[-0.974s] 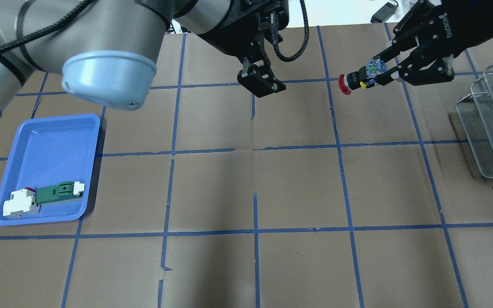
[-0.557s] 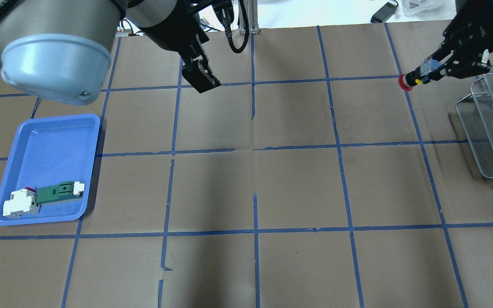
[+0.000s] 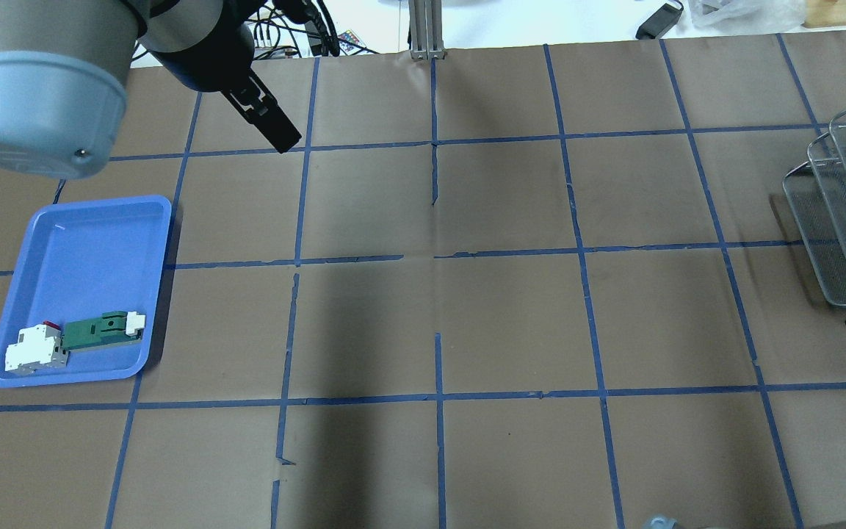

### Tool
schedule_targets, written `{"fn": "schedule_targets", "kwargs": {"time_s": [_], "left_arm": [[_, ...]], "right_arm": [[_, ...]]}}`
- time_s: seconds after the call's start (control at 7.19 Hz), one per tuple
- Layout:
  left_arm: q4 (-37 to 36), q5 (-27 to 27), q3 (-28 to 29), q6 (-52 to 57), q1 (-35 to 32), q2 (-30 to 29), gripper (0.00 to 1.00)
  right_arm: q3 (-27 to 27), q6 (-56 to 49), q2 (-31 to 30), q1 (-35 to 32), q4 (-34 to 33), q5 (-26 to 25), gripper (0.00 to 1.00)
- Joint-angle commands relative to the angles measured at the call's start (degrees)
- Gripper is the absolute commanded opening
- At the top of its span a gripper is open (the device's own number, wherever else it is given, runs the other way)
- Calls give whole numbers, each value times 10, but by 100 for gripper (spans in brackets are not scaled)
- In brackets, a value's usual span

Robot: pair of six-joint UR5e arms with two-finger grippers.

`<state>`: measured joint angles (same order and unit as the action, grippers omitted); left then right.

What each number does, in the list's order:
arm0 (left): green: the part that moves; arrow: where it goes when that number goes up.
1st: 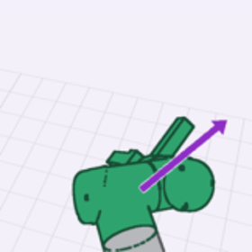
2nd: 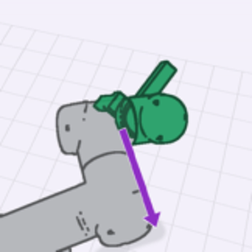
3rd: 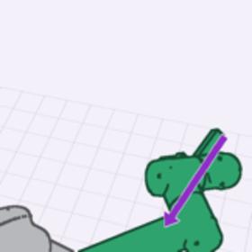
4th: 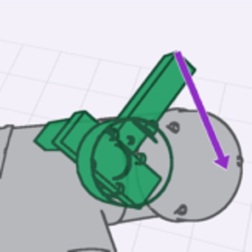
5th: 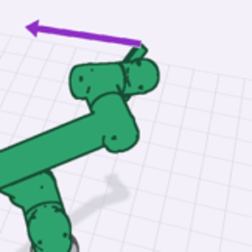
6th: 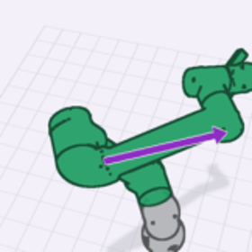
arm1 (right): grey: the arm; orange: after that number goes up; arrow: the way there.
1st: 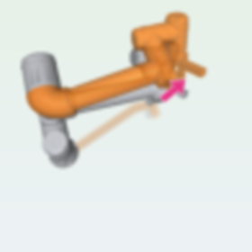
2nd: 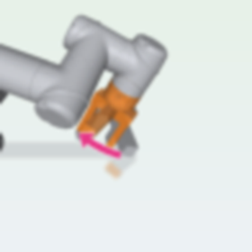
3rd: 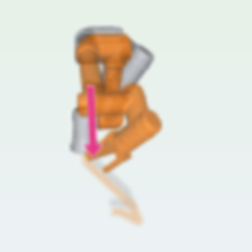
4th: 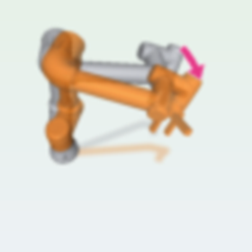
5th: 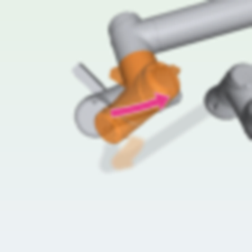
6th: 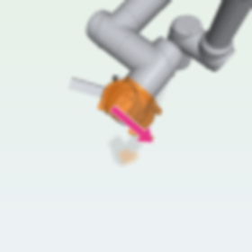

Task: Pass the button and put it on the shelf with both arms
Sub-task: 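Lower the button into the wire mesh basket with the right gripper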

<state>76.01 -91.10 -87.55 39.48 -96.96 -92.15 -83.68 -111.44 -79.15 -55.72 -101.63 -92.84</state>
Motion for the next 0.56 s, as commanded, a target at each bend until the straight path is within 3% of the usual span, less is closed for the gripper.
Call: {"fn": "schedule_targets", "kwargs": {"time_s": [0.0,0.42], "left_arm": [[25,-28,-4,-141,3,0,100],[76,-22,3,-367,3,0,100]], "right_arm": [[2,-31,20,40,-3,-49,0],[1,-44,60,47,-8,-50,0]]}}
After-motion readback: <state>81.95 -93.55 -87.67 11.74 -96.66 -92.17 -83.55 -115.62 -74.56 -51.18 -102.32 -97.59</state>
